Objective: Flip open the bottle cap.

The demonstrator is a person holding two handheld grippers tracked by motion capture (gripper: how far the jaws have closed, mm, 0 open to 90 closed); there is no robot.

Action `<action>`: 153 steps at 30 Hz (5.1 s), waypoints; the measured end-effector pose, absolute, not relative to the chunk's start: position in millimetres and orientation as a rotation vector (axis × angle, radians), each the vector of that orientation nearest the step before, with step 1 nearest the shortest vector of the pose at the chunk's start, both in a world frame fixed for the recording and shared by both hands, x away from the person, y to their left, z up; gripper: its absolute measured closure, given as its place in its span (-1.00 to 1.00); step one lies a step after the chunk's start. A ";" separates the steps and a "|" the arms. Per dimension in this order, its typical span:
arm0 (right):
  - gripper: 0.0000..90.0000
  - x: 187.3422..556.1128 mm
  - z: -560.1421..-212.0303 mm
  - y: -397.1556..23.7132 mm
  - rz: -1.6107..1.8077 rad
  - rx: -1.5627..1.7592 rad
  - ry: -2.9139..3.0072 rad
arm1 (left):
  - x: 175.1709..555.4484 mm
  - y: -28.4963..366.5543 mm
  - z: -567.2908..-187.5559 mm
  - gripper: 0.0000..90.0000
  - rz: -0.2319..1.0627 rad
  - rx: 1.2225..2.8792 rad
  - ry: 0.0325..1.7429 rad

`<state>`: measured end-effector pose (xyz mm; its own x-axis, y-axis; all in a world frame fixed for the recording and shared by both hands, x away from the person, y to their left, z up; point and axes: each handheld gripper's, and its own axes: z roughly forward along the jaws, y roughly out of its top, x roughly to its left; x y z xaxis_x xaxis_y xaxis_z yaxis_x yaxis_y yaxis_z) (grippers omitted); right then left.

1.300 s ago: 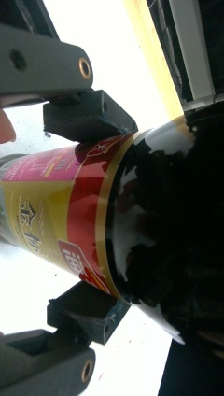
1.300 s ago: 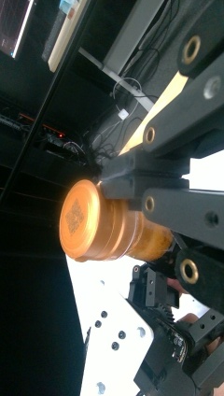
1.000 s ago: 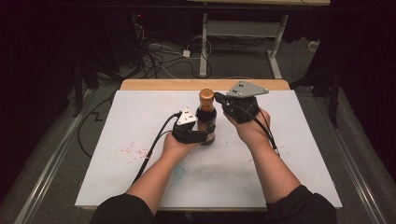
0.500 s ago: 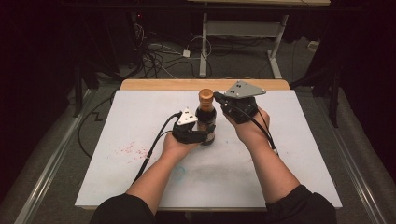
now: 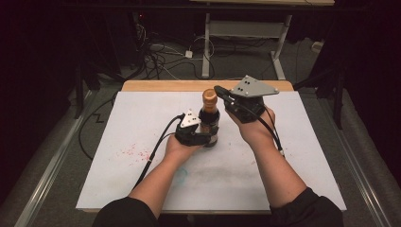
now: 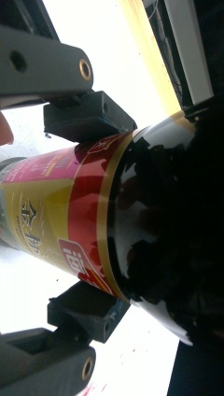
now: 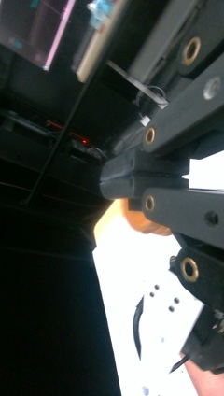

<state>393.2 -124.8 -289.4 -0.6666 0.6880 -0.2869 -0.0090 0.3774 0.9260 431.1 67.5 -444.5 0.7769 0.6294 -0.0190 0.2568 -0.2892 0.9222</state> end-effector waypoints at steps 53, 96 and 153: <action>1.00 408.4 -303.0 -122.3 1.267 0.610 2.056 | 429.1 68.6 -445.3 -0.35 0.429 1.865 0.688; 1.00 412.3 -321.5 -162.2 1.337 0.746 2.023 | 429.5 68.1 -446.7 -0.36 0.426 1.854 0.691; -0.99 392.8 -464.8 -238.8 1.298 1.068 2.073 | 428.2 70.3 -444.5 -0.43 0.427 1.889 0.693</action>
<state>392.8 -238.8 -464.8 -0.5876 0.8090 0.0143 0.3662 0.2501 0.8963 428.2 70.3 -444.5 0.7703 0.6374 -0.0185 0.2704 -0.3003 0.9147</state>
